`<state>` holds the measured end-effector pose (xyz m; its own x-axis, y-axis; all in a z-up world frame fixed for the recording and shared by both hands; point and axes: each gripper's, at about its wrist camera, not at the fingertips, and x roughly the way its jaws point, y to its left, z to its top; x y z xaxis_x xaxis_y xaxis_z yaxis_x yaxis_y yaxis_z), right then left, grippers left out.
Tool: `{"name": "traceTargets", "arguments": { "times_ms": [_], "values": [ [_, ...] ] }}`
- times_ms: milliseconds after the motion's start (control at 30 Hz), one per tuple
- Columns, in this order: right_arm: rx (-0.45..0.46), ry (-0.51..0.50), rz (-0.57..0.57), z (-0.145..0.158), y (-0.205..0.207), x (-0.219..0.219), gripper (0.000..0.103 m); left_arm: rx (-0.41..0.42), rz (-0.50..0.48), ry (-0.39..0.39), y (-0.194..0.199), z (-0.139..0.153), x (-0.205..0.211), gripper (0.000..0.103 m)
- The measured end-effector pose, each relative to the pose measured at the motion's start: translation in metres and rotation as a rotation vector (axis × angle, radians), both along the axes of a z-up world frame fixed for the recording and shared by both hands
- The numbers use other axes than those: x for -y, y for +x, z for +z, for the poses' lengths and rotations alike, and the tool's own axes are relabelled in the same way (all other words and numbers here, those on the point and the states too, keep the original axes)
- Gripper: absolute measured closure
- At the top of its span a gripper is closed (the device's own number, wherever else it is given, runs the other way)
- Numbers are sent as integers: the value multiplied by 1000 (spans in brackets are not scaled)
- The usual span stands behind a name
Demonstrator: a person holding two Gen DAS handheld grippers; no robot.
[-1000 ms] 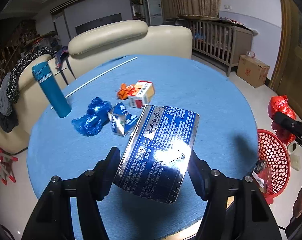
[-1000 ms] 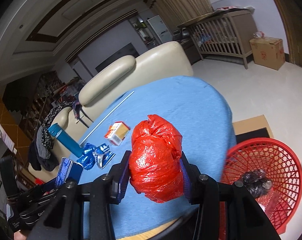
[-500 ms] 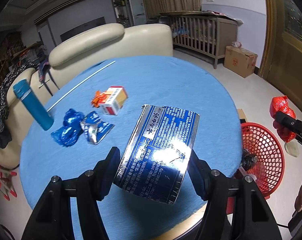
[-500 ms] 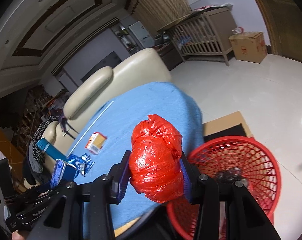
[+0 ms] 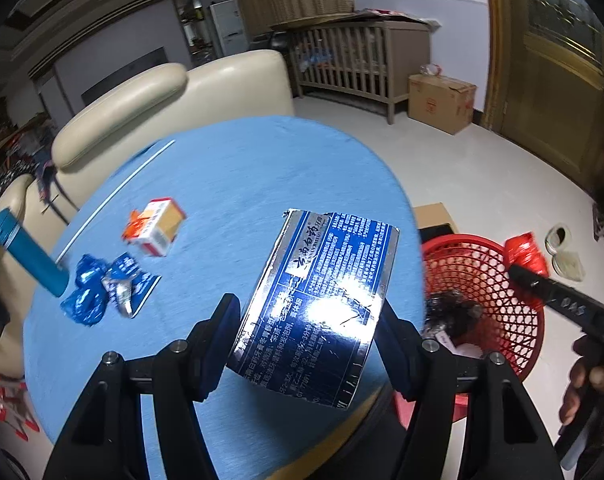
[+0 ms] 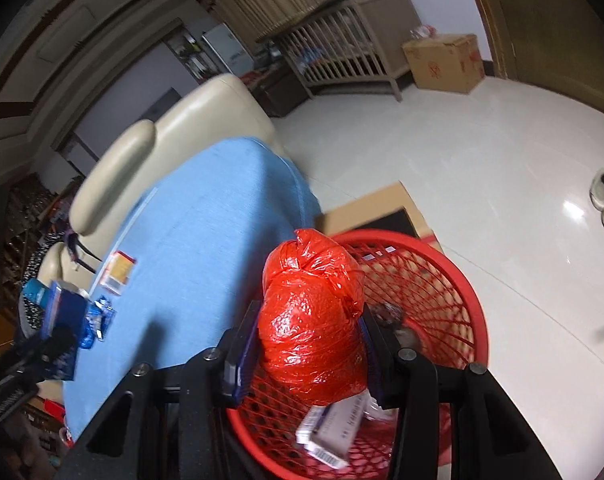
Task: Collect trash
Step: 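Carry the red bag into the red basket and open the right gripper while the left holds the blue carton, then lower the flattened blue carton into the red basket and open the left gripper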
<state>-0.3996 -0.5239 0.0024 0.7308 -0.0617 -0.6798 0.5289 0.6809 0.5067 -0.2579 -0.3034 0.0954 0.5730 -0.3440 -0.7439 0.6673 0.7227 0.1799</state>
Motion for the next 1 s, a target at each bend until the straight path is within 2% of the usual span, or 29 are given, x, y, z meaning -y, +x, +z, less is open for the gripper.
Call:
{"name": "traceTargets", "arguments": {
  "times_ms": [167,233,267,567,1000],
  "values": [
    [-62,47,5,-22,-2,11,50,-6,-44,21,-11,-6,24,36],
    [-77,57,2,-29,-4,14,35,-8,-58,28,-15,-8,31,36],
    [-77,59,-5,-31,-6,16,34,-11,-68,33,-17,-10,35,36],
    [-20,73,-90,-20,-33,37,33,-31,-144,69,-38,-23,70,36],
    [69,76,-163,2,-62,54,33,-118,-263,127,-65,-53,116,36]
  ]
}}
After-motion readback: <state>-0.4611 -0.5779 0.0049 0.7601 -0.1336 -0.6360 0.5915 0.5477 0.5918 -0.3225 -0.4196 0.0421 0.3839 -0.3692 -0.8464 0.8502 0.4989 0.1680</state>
